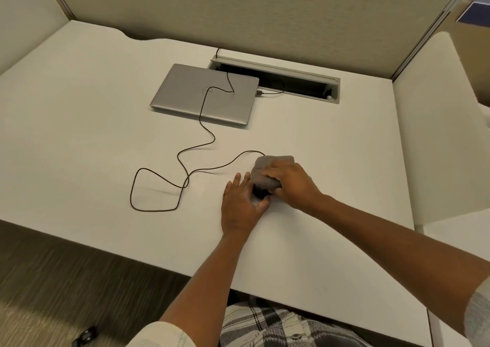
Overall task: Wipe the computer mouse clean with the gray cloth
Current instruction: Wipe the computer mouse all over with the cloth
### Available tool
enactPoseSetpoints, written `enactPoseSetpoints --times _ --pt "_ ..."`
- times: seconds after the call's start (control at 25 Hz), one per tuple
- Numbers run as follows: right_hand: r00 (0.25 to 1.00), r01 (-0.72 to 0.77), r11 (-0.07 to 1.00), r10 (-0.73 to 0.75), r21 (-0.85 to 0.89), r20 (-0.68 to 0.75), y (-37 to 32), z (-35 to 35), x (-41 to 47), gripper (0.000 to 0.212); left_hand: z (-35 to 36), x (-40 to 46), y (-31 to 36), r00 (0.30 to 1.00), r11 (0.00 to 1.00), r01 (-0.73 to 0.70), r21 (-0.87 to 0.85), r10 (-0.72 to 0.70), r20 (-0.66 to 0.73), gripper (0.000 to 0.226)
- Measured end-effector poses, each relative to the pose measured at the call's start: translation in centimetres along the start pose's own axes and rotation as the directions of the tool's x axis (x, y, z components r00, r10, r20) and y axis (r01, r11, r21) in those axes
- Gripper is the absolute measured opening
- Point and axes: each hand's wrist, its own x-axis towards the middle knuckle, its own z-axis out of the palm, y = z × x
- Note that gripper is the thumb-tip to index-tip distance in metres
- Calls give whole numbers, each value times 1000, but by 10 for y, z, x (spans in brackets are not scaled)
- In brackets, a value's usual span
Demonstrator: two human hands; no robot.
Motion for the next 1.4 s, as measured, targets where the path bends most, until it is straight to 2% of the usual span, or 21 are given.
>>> enactPoseSetpoints --times 0.16,0.36,0.4,0.52,0.6,0.68,0.76,0.84,1.0,1.08,1.2,1.32,1.4 --pt "984 167 973 -155 -161 83 -4 3 -15 51 -2 -3 1 999 1000 -30 -1 30 -15 69" --pt "963 262 880 -211 -396 167 -5 -15 -8 45 -2 -2 1 1000 1000 -16 -11 16 -3 73" --pt "970 238 874 -189 -424 155 -6 -15 -7 44 -1 -2 0 1000 1000 -17 1 17 -2 72" --pt "998 47 880 -26 -473 51 0 -18 1 35 2 -3 -2 999 999 -18 44 20 -32 73" --pt "999 -46 872 52 -487 -2 4 -19 9 39 4 -3 -2 999 999 -16 42 17 -45 75" --pt "998 -63 894 60 -445 -21 1 -15 13 45 5 -2 -2 999 999 -19 44 21 -48 75" --pt "1000 -15 899 19 -438 5 -5 -7 9 42 5 -2 -2 999 999 -20 46 22 -50 72" --pt "996 90 884 -82 -458 38 -7 -1 -1 40 5 -2 -2 999 998 -23 50 26 -43 69" --pt "966 260 824 -217 -503 142 7 -7 -31 49 4 -3 -3 999 998 -40 41 41 -24 72" --pt "983 186 843 -155 -505 104 22 -14 -37 42 3 -3 -1 998 997 -37 61 40 -46 74" --pt "999 -47 848 43 -528 -19 39 -28 -29 36 5 -3 -1 998 999 -28 45 31 -59 72" --pt "982 -164 851 94 -499 -163 37 -37 2 34 5 -2 -2 998 999 -29 38 32 -60 72" --pt "980 -178 860 113 -478 -161 27 -36 25 31 5 -3 -3 998 999 -28 33 30 -62 73"
